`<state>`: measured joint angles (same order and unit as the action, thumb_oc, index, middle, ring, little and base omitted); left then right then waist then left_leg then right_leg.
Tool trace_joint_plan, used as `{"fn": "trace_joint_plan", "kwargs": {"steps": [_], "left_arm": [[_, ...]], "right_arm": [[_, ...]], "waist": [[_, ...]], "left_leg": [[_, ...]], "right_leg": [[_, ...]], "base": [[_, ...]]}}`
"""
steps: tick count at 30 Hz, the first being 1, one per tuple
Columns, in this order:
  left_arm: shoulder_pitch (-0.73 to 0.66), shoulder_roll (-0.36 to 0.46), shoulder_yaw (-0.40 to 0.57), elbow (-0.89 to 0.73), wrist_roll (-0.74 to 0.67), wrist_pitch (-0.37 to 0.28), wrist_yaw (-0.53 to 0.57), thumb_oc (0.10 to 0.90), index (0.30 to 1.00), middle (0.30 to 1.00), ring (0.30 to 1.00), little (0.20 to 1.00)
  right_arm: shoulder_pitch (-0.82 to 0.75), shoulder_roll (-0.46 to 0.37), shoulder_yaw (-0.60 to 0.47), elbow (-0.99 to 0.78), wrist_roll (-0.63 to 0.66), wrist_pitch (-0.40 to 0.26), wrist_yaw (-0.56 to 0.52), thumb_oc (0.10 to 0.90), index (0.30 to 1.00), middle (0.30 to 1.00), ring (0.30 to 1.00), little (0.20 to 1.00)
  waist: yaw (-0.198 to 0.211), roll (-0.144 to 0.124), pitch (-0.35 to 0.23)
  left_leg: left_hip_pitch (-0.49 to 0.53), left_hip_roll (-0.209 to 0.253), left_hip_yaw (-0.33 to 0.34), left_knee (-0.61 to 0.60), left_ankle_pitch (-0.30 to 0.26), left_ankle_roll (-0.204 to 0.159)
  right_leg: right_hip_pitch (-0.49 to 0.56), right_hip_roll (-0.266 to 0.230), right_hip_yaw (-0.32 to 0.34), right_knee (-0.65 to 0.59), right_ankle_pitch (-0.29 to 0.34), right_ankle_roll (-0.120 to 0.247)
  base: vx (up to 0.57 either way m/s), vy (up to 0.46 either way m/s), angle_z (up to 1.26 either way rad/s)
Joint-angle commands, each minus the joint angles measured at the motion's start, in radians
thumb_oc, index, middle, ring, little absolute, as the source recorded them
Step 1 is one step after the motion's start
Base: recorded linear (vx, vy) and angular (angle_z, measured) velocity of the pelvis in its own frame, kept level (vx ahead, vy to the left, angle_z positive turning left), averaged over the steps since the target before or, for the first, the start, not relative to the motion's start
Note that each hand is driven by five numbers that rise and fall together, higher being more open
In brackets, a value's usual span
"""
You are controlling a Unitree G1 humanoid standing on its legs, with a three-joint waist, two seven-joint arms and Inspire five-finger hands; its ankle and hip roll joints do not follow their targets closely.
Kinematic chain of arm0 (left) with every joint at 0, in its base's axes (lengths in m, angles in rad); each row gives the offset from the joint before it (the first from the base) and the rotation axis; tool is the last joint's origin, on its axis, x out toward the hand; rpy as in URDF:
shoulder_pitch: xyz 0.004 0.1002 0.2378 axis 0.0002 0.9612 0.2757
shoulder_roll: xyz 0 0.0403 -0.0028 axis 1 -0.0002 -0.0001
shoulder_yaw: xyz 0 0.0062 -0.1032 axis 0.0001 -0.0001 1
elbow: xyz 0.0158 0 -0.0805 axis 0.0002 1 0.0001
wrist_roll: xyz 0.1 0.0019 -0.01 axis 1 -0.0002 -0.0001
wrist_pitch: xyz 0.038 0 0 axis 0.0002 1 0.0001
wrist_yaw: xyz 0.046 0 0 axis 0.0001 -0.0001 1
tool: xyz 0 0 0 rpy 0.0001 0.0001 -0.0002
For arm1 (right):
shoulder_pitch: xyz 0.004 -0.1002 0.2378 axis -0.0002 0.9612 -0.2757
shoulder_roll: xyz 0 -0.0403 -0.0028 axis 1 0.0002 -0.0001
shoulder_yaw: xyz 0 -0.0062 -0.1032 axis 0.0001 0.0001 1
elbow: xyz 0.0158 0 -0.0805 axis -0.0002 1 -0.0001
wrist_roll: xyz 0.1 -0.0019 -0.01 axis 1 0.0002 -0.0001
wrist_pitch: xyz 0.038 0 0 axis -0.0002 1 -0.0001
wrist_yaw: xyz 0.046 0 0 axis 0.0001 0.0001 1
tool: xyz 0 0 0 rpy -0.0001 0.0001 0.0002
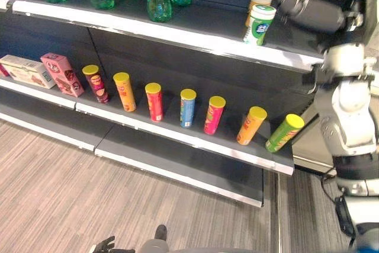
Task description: Put the goods on the table back onto the shelves and tidy them up.
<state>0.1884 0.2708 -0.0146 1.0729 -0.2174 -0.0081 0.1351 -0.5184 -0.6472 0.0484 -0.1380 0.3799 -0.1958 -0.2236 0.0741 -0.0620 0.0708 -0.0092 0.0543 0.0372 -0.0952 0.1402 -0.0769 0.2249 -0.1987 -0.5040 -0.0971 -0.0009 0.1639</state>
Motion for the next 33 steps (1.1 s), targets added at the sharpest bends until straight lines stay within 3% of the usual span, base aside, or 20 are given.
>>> {"fn": "trace_joint_plan", "kwargs": {"steps": [1,6,10,22,27,30,33], "left_arm": [[-0.069,0.026,0.005,0.057,0.05,-0.021,0.033,0.8,0.9,0.9,0.9,0.9],[-0.059,0.026,0.03,0.046,0.056,-0.029,0.016,0.8,0.9,0.9,0.9,0.9],[-0.05,0.031,0.04,0.034,0.091,-0.04,-0.012,0.8,0.9,0.9,0.9,0.9],[-0.07,0.043,0.009,-0.07,0.144,-0.061,-0.057,0.8,0.9,0.9,0.9,0.9],[-0.07,0.045,0.007,-0.128,0.143,-0.064,-0.07,0.8,0.9,0.9,0.9,0.9],[-0.069,0.032,-0.012,-0.168,0.107,-0.068,-0.077,0.8,0.9,0.9,0.9,0.9],[-0.068,0.03,-0.017,-0.184,0.092,-0.069,-0.074,0.8,0.9,0.9,0.9,0.9]], "right_arm": [[-0.064,-0.039,-0.062,-0.106,-0.098,-0.035,0.025,0.8,0.9,0.9,0.9,0.9],[0.075,-0.067,-0.106,-0.22,-0.04,-0.052,0.131,0.8,0.9,0.9,0.9,0.9],[0.246,-0.084,-0.132,-0.291,0.111,-0.054,0.286,0.8,0.9,0.9,0.9,0.9],[0.468,-0.066,-0.052,-0.313,0.089,0.033,0.436,0.8,0.9,0.9,0.9,0.9],[0.599,-0.028,0.038,-0.17,0.002,0.087,0.481,0.8,0.9,0.9,0.9,0.9],[0.66,0.114,0.12,0.268,-0.258,0.131,0.378,0.8,0.9,0.9,0.9,0.9],[0.647,0.181,0.126,0.403,-0.325,0.14,0.307,0.8,0.9,0.9,0.9,0.9]], "waist": [[0.015,0.011,-0.007],[-0.007,0.012,0.0],[-0.044,0.013,0.008],[-0.104,0.022,0.025],[-0.113,0.022,0.034],[-0.11,0.02,0.042],[-0.107,0.019,0.041]], "left_leg": [[0.104,0.06,0.078,0.008,-0.183,-0.046],[0.106,0.061,0.091,0.008,-0.185,-0.046],[0.11,0.062,0.119,0.008,-0.188,-0.044],[0.118,0.067,0.165,0.008,-0.189,-0.044],[0.117,0.066,0.17,0.008,-0.185,-0.044],[0.119,0.065,0.164,0.008,-0.184,-0.04],[0.121,0.064,0.162,0.008,-0.186,-0.038]], "right_leg": [[-0.047,-0.021,-0.03,0.033,-0.002,-0.006],[-0.056,-0.022,-0.018,0.033,0.002,-0.002],[-0.076,-0.024,0.011,0.03,0.014,0.004],[-0.107,-0.03,0.061,0.028,0.029,0.01],[-0.109,-0.035,0.063,0.029,0.035,0.012],[-0.103,-0.039,0.051,0.034,0.035,0.013],[-0.098,-0.04,0.05,0.034,0.034,0.012]], "base": [[-0.01,0.016,-0.06],[-0.01,0.009,-0.06],[-0.02,0.013,-0.14],[-0.03,0.001,-0.18],[-0.02,0.008,-0.04],[-0.04,0.009,-0.01],[0.0,-0.002,0.02]]}}
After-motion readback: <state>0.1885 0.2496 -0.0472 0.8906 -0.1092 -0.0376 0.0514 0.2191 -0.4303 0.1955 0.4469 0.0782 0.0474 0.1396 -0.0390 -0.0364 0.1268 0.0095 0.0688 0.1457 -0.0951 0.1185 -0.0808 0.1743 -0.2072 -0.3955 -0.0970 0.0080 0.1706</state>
